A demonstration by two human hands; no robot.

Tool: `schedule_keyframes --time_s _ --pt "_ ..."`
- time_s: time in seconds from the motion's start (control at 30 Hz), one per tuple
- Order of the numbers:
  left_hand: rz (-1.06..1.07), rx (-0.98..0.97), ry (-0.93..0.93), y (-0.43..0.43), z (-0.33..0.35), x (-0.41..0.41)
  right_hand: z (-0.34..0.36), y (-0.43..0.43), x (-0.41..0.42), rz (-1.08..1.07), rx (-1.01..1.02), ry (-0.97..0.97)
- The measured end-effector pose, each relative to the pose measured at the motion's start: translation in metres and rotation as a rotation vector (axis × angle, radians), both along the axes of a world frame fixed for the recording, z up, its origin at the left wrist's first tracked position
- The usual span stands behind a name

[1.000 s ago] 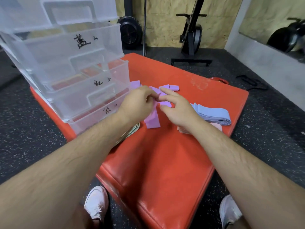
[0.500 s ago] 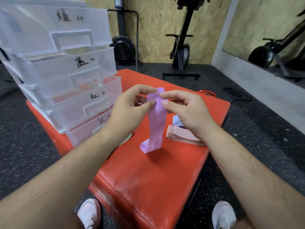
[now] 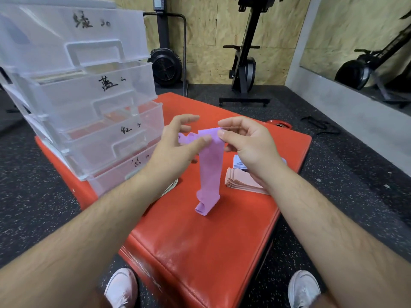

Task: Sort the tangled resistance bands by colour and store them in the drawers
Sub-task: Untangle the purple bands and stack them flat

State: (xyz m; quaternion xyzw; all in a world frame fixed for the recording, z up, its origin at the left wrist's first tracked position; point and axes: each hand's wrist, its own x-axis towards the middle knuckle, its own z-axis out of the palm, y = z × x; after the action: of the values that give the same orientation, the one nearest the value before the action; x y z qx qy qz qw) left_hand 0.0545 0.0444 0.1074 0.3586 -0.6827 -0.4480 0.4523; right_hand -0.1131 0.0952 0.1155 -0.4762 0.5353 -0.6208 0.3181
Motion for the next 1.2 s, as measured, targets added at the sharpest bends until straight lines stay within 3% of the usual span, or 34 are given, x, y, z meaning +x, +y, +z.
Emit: schedule_keyframes --time_s 0.1,0.2,0.33,0.4,0.6,0.73,0.87,1.07,1.2 --pt "-0.048 0.063 -0.026 -0.005 -0.007 -0.001 0.0 -0.005 0.001 -0.03 0.003 -0.067" --pt "-0.044 0.067 0.061 -0.008 -0.007 -0.001 0.002 -0.006 0.003 0.011 0.036 -0.084" --pt "0.047 0.068 0.211 -0.011 -0.002 0.003 -0.004 -0.003 0.005 0.173 0.276 0.107" --pt "0.036 0.101 0.245 -0.013 -0.001 0.005 -0.006 -0.004 0.008 0.178 0.286 0.136" --pt "-0.252 0.221 -0.025 -0.011 -0.016 0.007 0.0 -0.01 -0.001 -0.003 0.116 -0.105" --pt "-0.163 0.127 0.045 -0.011 -0.016 0.001 -0.001 -0.009 -0.004 0.098 0.129 -0.122" --pt "-0.042 0.116 0.191 -0.014 -0.008 -0.001 -0.005 -0.005 -0.003 0.22 0.273 0.041" --pt "-0.238 0.232 -0.005 -0.01 -0.013 -0.001 0.003 -0.006 0.001 0.038 0.085 -0.091" --pt "-0.148 0.167 0.033 -0.011 -0.014 0.0 0.005 -0.003 -0.004 0.145 0.214 -0.077"
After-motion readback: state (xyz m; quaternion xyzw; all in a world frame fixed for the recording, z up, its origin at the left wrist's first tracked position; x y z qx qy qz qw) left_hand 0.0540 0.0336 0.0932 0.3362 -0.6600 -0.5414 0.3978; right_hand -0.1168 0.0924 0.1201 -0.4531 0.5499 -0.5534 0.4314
